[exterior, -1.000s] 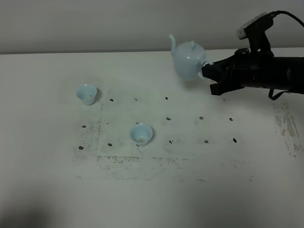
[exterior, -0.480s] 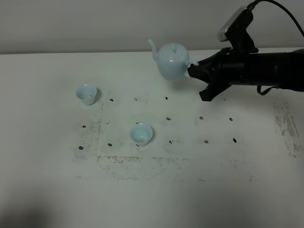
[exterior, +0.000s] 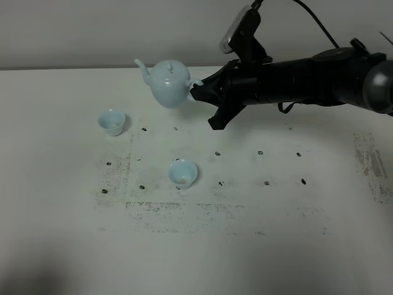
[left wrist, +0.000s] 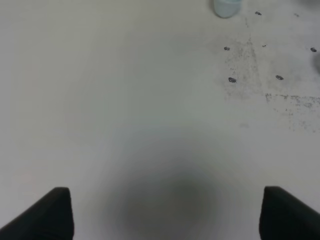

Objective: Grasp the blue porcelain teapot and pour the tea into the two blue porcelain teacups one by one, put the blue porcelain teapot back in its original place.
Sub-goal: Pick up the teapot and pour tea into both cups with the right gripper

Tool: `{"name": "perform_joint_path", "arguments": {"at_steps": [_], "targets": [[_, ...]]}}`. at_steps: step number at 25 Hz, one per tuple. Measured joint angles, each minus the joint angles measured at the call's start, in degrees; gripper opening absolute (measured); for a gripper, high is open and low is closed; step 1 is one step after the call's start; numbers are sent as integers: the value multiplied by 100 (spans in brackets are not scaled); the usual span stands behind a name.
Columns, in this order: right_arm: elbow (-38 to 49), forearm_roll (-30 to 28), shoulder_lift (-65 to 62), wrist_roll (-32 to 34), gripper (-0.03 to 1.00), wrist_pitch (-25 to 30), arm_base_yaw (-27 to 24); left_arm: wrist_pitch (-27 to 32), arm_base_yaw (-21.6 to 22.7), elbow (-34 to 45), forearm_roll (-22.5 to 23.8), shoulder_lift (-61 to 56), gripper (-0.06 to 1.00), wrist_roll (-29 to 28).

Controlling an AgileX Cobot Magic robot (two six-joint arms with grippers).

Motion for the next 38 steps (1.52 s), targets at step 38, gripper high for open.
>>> {"name": "perform_joint_path", "arguments": {"at_steps": [38], "targets": [[-3075, -3645, 1596, 2701, 4, 67, 718, 0, 0, 0, 0, 0, 72, 0]]}}
